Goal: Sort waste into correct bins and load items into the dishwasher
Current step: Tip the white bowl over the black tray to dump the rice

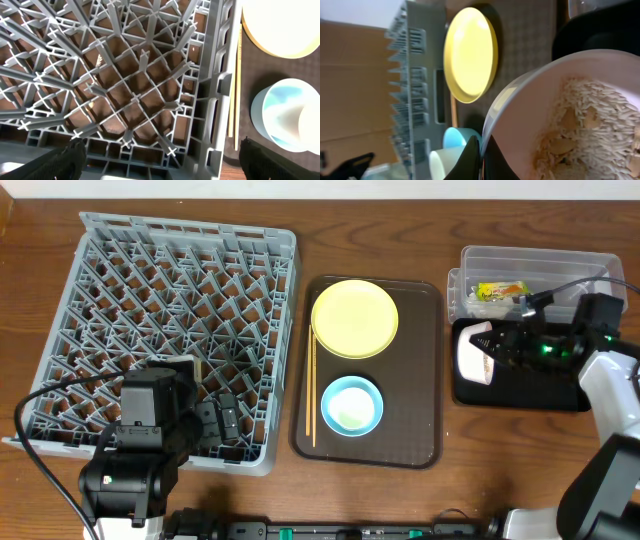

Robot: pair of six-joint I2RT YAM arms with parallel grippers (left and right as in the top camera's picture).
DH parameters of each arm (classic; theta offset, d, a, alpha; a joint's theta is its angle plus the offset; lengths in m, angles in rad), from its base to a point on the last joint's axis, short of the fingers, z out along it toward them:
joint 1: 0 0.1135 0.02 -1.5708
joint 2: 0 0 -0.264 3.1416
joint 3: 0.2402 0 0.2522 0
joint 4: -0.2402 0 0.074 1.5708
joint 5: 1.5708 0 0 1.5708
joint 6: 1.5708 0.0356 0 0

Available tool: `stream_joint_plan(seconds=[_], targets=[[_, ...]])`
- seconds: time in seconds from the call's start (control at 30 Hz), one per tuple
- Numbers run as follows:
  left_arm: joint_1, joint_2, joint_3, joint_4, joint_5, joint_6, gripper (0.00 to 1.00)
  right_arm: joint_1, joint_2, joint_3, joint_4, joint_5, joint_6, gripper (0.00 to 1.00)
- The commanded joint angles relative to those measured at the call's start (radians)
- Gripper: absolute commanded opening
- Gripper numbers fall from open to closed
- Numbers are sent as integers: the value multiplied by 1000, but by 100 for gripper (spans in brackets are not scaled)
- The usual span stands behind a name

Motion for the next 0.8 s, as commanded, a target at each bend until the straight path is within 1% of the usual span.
stream_joint_plan(seconds=[0.0, 0.2, 0.5, 0.67, 0.77], targets=[[-4, -2, 20, -3, 10, -2, 98, -55, 54, -3, 1, -178, -18, 1], [-4, -2, 20, -3, 10, -2, 98, -132, 143, -3, 1, -324, -37, 1], [-4, -2, 20, -3, 10, -2, 98, -258, 253, -3, 24, -489, -42, 1], [-4, -2, 20, -3, 10, -2, 98, -340, 275, -3, 35, -573, -63, 1], [-4, -2, 20, -3, 10, -2, 98, -397, 275, -3, 41, -583, -62, 1]])
